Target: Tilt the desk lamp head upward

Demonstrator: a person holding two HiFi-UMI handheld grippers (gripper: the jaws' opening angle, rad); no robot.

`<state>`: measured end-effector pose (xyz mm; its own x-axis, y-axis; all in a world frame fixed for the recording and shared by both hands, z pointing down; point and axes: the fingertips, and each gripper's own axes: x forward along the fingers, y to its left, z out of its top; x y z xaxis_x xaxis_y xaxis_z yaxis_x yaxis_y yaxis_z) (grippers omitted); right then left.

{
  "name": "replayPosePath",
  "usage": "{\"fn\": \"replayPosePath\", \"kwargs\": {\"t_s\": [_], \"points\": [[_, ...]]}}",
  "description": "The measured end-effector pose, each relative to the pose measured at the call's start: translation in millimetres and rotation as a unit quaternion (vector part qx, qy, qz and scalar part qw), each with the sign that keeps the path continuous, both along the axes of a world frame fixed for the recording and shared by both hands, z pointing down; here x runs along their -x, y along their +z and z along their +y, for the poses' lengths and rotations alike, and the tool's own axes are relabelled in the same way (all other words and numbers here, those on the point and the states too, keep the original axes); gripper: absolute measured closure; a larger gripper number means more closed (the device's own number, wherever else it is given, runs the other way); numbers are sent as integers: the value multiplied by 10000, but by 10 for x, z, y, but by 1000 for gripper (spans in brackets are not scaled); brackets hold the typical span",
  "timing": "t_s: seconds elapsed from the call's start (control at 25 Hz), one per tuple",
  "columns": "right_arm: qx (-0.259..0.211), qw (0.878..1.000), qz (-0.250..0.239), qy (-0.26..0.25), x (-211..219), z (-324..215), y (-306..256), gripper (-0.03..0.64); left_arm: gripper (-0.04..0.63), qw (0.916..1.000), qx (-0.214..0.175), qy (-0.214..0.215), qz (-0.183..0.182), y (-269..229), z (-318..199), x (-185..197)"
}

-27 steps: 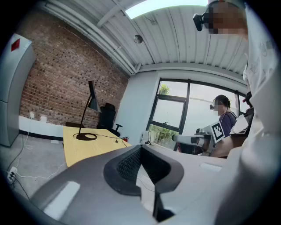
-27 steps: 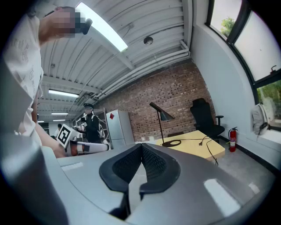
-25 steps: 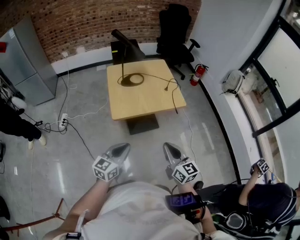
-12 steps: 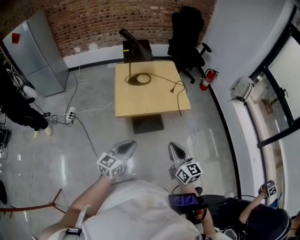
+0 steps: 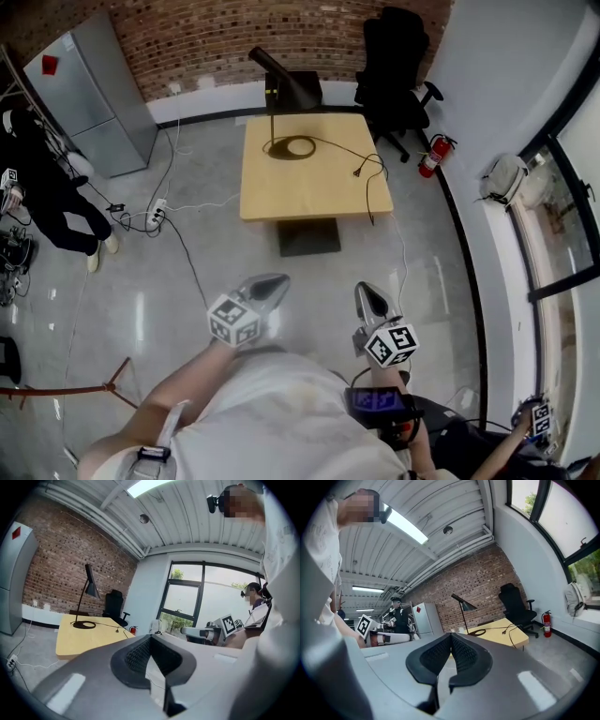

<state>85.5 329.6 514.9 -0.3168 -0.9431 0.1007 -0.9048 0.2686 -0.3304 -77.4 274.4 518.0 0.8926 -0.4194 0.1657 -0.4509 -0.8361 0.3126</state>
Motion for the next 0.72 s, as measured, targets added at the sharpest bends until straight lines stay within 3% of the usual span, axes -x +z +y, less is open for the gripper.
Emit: {"fn": "replayPosePath", "kwargs": {"t_s": [0.2,0.72], "points": [[72,10000,54,28,-196,57,100,604,595,9999,-138,99,-28,-12,64,-185],[136,9999,52,68,-574,106,160,604,594,9990,-248,-246,-291,-17,-13,-288]]}}
